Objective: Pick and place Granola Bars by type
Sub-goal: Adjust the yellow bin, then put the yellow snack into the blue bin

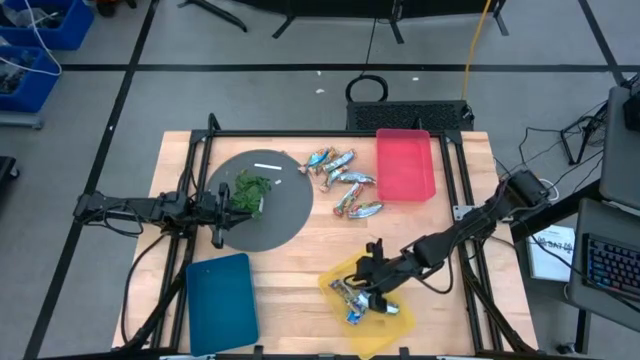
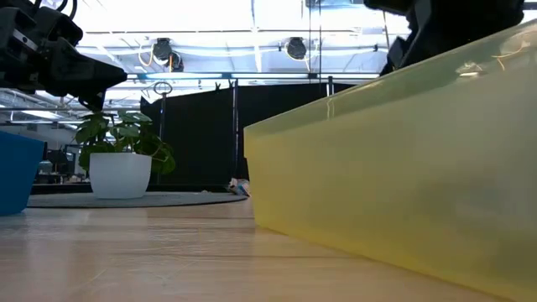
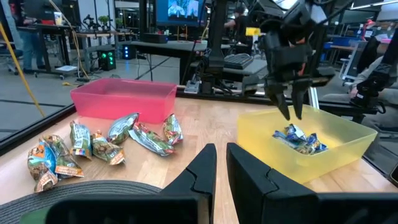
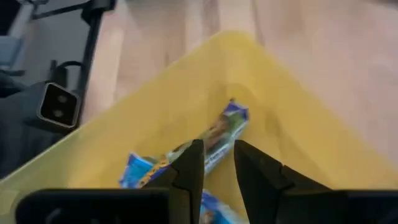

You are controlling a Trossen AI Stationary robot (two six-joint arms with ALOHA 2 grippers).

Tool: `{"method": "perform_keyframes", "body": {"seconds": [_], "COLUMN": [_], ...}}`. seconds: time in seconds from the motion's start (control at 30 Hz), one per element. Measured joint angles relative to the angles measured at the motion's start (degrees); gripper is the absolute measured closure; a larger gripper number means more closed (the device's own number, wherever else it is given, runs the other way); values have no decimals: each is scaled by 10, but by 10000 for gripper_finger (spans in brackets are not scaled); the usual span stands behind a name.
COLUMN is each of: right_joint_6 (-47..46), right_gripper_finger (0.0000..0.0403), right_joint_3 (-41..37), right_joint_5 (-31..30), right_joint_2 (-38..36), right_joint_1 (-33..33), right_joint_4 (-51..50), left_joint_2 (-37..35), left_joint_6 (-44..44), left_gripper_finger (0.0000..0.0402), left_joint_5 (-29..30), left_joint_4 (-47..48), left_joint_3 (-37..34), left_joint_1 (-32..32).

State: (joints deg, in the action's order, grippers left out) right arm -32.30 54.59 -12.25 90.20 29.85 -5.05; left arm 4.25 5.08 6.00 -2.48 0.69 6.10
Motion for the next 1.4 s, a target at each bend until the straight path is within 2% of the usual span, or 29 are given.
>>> {"method": "perform_keyframes", "body": {"seconds": [0.2,0.3,0.43,0.67,0.73,0.87,1.17,1.3,1.4], "right_joint_6": [28,13,8,32,35,47,28,52,127], "right_gripper_finger": [359,394,401,402,403,403,403,403,403], "right_joint_3": [0,0,0,0,0,0,0,0,-1], "right_joint_5": [-40,-8,32,31,13,-59,-190,-192,-142], "right_joint_2": [-52,-57,-32,25,45,67,71,70,42], "right_joint_1": [0,-4,-9,-30,-38,-53,-60,-55,-40], "right_joint_4": [-65,-95,-61,-40,-46,-47,-48,-25,9], "left_joint_2": [0,0,0,0,0,0,0,0,0], "left_joint_6": [0,1,1,2,2,2,12,12,16], "left_gripper_finger": [355,355,355,355,355,355,355,355,355], "left_joint_5": [0,0,0,5,5,6,6,6,3], "left_joint_4": [1,2,4,0,-2,-2,0,1,2], "left_joint_3": [0,0,0,0,0,0,0,0,0], "left_joint_1": [0,0,0,0,0,0,0,0,0]}}
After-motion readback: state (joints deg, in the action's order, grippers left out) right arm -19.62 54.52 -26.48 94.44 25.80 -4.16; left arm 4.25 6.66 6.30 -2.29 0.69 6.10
